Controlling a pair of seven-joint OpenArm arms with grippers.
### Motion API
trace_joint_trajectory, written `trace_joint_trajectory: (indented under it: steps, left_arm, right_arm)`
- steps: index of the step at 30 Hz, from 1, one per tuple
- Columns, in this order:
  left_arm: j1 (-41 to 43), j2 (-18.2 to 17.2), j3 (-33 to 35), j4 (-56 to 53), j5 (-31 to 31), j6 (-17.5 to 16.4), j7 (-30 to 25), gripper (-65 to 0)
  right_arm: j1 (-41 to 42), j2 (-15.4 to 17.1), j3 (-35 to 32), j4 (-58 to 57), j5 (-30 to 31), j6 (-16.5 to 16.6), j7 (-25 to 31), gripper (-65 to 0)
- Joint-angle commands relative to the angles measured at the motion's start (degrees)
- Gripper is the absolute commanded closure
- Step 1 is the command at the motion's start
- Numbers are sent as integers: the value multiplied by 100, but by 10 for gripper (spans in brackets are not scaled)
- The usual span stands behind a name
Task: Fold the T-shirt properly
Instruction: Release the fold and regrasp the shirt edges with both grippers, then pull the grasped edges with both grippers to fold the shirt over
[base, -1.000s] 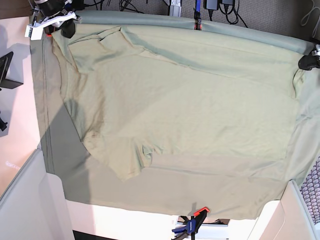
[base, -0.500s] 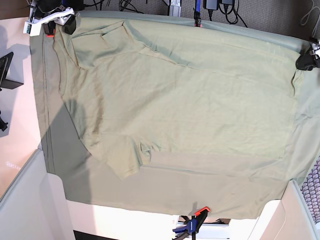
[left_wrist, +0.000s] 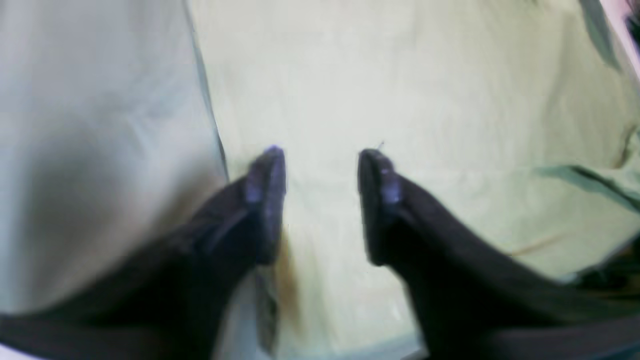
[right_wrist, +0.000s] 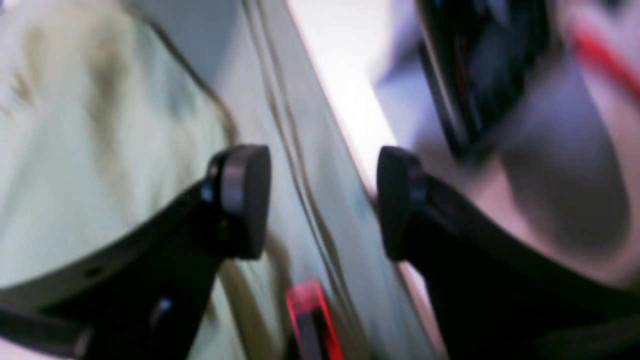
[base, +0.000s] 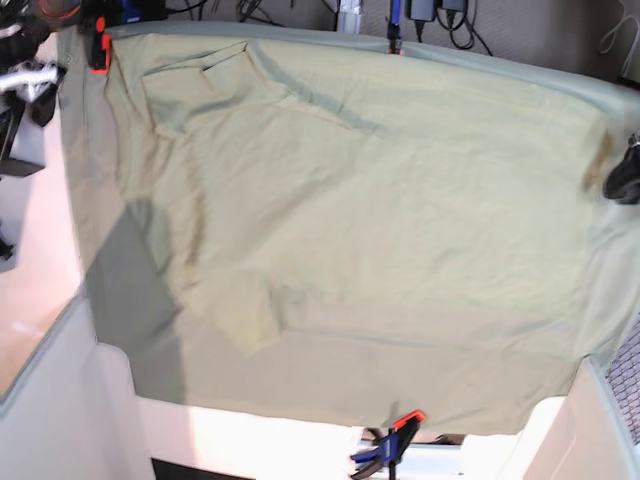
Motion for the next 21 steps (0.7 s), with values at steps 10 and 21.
trace_joint_trajectory:
  steps: [10,21]
  left_arm:
    - [-24,-146,-61,118,208,-49,-245,-385]
    - [-236,-127,-50,72,507,-49,-407,-391]
  right_arm:
    - [2903,149,-2002,-3003,-1202,-7,966,-339]
    - [4673,68,-2601,-5989,-1419,385,1176,-339]
